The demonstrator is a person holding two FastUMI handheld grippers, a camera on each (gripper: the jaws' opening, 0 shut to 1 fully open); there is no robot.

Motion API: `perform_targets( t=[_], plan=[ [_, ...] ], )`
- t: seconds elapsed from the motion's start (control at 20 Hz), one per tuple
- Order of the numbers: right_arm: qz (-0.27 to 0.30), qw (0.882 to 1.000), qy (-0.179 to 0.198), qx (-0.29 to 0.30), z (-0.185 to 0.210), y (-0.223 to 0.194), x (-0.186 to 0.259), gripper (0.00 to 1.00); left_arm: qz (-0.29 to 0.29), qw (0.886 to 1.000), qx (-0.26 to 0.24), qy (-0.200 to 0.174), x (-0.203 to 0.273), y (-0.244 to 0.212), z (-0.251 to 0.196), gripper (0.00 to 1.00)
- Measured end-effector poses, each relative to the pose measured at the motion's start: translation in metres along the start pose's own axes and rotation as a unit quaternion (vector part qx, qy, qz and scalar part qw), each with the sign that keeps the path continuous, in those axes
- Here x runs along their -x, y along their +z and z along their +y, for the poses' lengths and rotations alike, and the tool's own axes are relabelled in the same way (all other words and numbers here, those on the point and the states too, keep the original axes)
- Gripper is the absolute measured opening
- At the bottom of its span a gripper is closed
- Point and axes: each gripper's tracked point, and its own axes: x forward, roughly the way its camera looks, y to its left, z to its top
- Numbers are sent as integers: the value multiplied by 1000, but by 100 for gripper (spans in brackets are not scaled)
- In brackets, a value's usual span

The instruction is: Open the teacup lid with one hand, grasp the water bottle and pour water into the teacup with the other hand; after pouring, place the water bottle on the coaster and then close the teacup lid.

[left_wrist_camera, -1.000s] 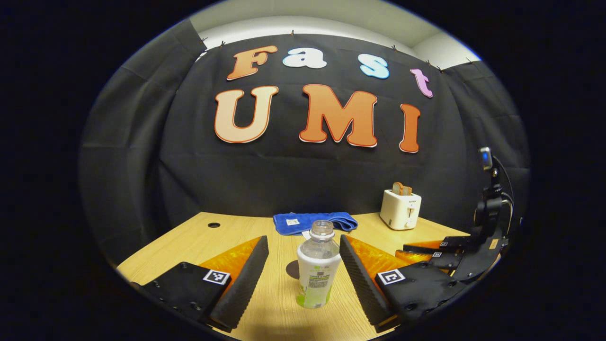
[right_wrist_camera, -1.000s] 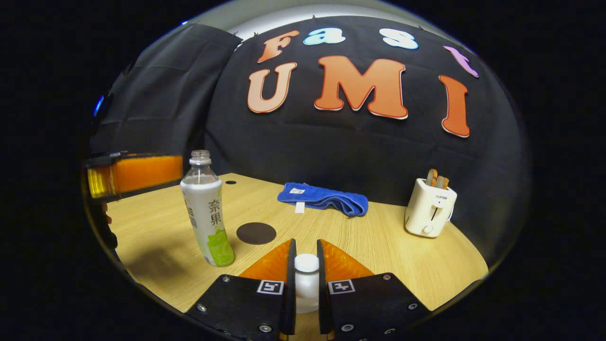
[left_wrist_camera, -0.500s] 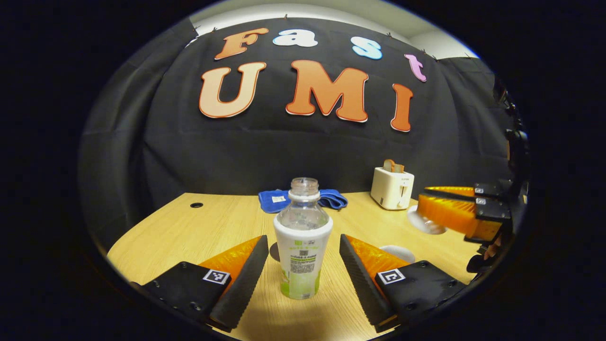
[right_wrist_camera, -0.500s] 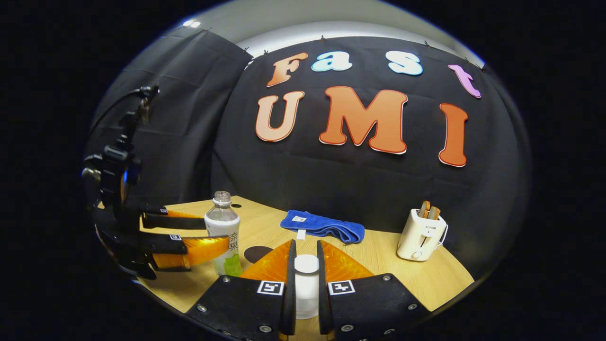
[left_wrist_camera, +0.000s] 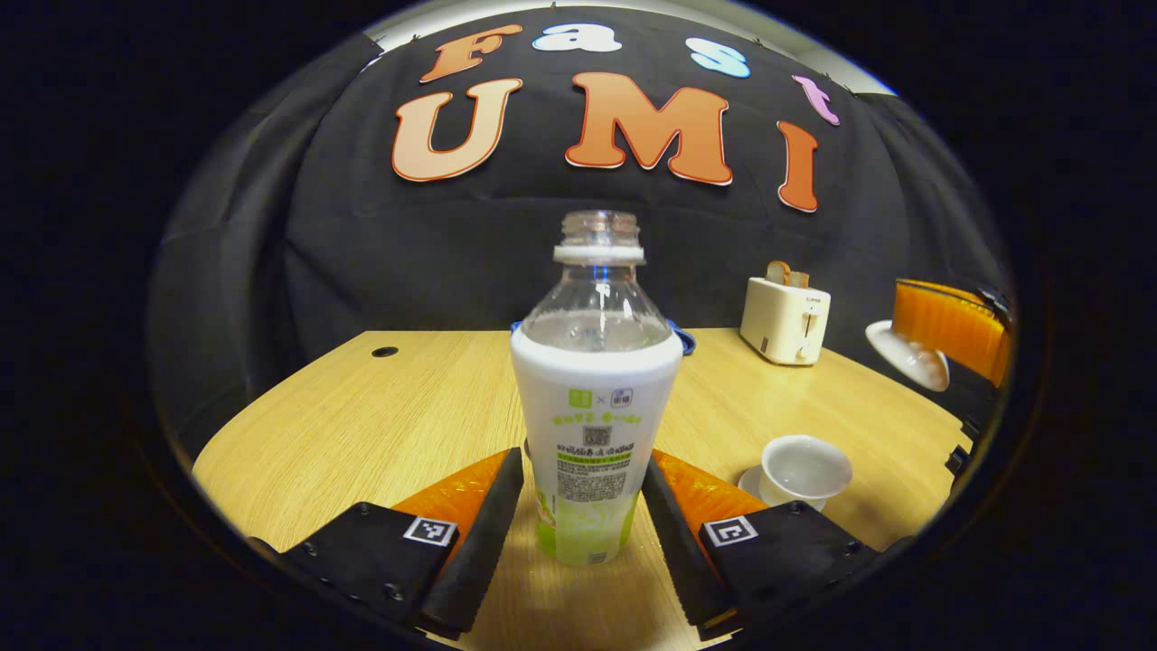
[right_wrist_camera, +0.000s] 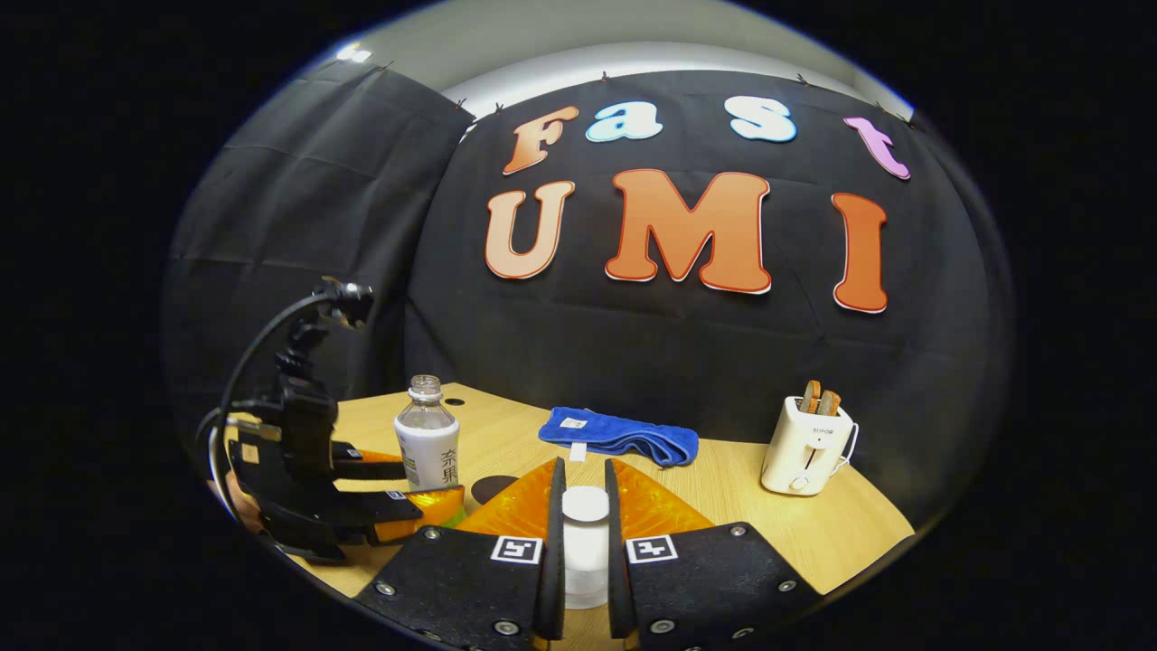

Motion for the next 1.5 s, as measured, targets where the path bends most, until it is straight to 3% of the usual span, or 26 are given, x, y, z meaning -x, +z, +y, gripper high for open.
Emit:
perform_targets(
  t=[0.15, 0.3, 0.6, 0.8, 1.15, 1.5],
  plan=[
    [4, 1000, -1, 0, -1, -4, 0, 19, -17, 1000, -6, 5, -2, 4, -1, 70],
    [3, 1000, -4, 0, -4, -4, 1, 19, -32, 999, 4, 8, -4, 7, 4, 65],
    [10, 1000, -20, 10, -21, -7, 4, 20, -30, 996, -74, 49, -6, 19, 25, 65],
    [1, 999, -32, 2, -32, -1, 6, 19, -18, 989, -135, 58, -10, 17, 30, 65],
    [-6, 998, -60, -12, -61, -1, 15, 19, -27, 955, -287, 71, -10, 35, 18, 65],
    [-1, 996, -88, 3, -94, -11, 33, 19, -13, 915, -398, 63, -17, 20, 3, 66]
  ],
)
